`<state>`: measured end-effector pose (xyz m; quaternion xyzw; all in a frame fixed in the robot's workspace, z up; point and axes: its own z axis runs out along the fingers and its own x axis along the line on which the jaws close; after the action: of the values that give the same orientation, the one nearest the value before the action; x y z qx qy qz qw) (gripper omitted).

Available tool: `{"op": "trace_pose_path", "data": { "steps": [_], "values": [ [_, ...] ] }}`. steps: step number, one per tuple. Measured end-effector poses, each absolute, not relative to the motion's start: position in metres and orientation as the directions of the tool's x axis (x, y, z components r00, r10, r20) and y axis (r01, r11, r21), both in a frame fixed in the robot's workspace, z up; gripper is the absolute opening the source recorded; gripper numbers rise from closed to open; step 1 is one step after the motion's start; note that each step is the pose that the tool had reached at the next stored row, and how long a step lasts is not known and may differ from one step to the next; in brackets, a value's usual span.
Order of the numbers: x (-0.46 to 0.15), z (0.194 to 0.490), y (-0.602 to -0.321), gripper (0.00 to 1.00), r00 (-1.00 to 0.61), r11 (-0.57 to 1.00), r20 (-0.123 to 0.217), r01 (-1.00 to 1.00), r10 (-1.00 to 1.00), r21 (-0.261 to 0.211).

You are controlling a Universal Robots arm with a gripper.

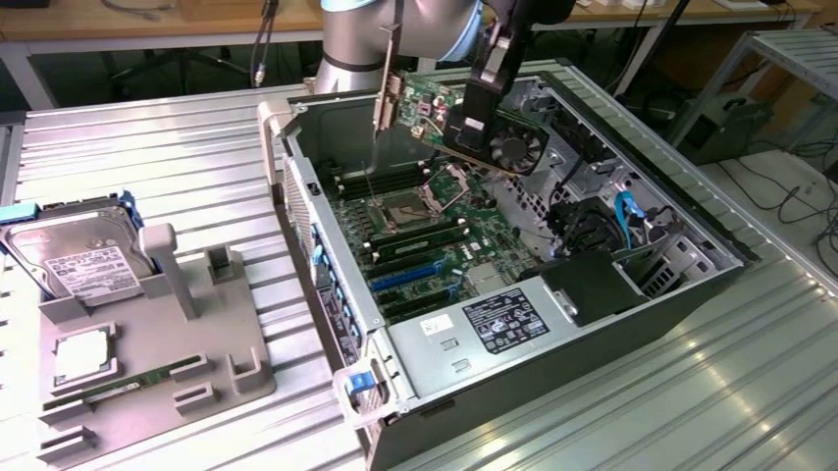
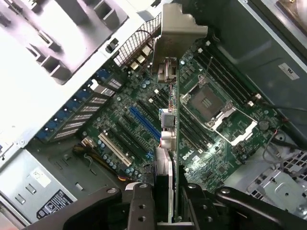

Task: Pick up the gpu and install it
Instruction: 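Insert the gpu into the slot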

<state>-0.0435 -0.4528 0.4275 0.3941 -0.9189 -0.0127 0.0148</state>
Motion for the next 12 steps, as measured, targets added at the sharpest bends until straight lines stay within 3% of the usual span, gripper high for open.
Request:
{"op": "trace_pose_path", "data": {
  "steps": [12],
  "values": [
    [-0.0435, 0.4272, -0.4529, 0.27, -0.538, 0.538, 0.017, -0.842, -0.843, 0.035]
  ]
}}
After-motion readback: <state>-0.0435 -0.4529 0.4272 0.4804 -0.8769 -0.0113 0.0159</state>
